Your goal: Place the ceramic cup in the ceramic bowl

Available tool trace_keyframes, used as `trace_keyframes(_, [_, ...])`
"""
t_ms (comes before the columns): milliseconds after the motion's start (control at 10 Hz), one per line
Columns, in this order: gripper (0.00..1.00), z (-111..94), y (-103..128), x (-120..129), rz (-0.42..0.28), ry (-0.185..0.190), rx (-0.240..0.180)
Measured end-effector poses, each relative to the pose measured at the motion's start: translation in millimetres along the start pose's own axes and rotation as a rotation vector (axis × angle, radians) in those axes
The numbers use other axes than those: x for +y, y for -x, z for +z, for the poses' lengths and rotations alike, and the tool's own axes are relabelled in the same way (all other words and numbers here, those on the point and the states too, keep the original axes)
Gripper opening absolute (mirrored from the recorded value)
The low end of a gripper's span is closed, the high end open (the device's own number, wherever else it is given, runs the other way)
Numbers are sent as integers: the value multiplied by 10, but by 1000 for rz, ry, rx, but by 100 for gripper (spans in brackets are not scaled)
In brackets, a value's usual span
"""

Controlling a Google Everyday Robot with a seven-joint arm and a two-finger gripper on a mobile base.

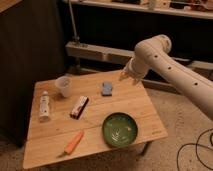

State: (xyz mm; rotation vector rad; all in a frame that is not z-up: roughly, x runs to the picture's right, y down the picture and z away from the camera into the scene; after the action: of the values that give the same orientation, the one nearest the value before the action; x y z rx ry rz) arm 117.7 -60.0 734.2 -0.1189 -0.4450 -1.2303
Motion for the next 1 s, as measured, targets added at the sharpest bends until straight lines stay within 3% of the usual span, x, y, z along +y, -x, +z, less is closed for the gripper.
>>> trace_keyframes(300, [52,234,-321,-432,-47,-127,-24])
trace_keyframes(400, [52,309,-352,-637,-70,-147,-22])
trace_keyframes(600, [52,487,-291,-1126,-171,-190,22])
trace_keyframes(800, [52,653,-129,-1323,-243,-222,55])
trace_keyframes(1000, [52,749,-174,-1368,-268,-222,33])
